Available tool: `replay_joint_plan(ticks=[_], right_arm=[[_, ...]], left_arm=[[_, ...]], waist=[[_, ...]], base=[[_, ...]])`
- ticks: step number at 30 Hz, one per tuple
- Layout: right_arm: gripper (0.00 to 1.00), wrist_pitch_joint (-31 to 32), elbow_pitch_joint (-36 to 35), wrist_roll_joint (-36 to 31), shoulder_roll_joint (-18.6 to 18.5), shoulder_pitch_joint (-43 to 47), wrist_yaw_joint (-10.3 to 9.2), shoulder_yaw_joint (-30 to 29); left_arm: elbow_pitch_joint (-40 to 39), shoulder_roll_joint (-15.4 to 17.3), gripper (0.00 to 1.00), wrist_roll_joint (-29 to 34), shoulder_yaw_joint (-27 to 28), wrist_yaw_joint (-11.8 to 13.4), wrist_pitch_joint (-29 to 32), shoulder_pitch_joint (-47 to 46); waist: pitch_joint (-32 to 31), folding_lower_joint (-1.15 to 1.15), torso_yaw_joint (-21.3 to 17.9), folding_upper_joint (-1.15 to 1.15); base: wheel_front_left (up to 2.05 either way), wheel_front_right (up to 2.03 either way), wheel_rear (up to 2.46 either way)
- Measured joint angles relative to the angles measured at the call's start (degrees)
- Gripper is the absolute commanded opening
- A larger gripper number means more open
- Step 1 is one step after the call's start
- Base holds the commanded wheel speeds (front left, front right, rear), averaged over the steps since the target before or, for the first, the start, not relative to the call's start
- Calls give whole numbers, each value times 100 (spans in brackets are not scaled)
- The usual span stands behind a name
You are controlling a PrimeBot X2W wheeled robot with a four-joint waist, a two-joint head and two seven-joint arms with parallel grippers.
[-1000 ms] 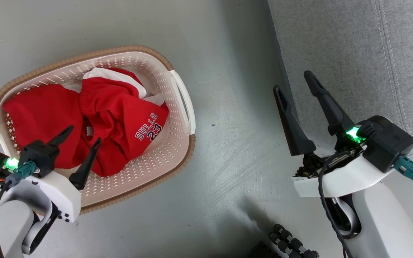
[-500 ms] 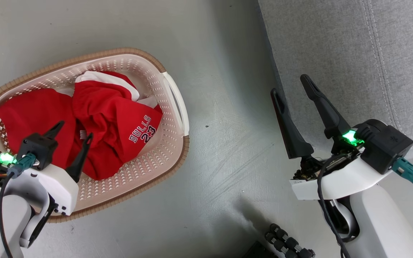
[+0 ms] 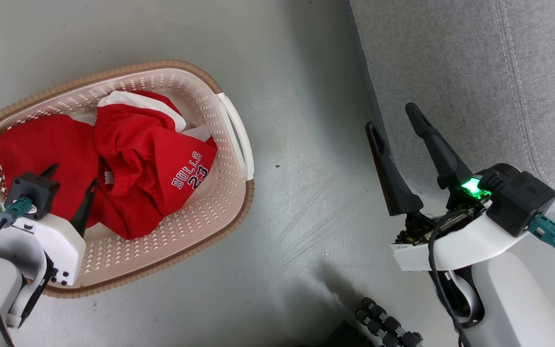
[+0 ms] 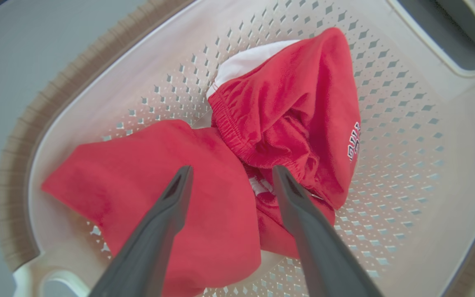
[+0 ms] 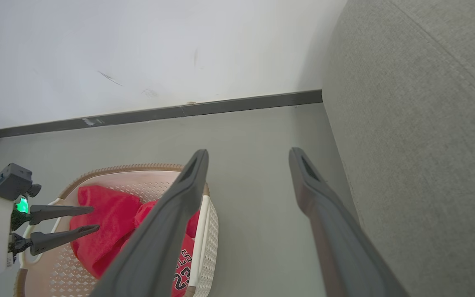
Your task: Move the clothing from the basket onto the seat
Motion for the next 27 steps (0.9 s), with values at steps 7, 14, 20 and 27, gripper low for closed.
replay_joint_plan(ticks=[7,14,20,27], right_arm=[[100,0,-10,36,0,-1,0,15],[100,0,-23,151,1,-2,0,26],[100,0,-13,152,0,-3,0,-53],[100,0,11,149,1,-26,0,-66]], left_arm=[[3,47,100,9,13,87,108,-103],[1,135,100,52,45,152,208,-104],[-7,157,100,51,66,175,226,-107],[-5,121,100,48,78,175,227,-111]], waist=[[75,0,4,0],[132,0,-20,0],[104,0,25,0],[34,0,120,0]], base=[[0,0,0],[0,0,0],[0,0,0],[0,0,0]])
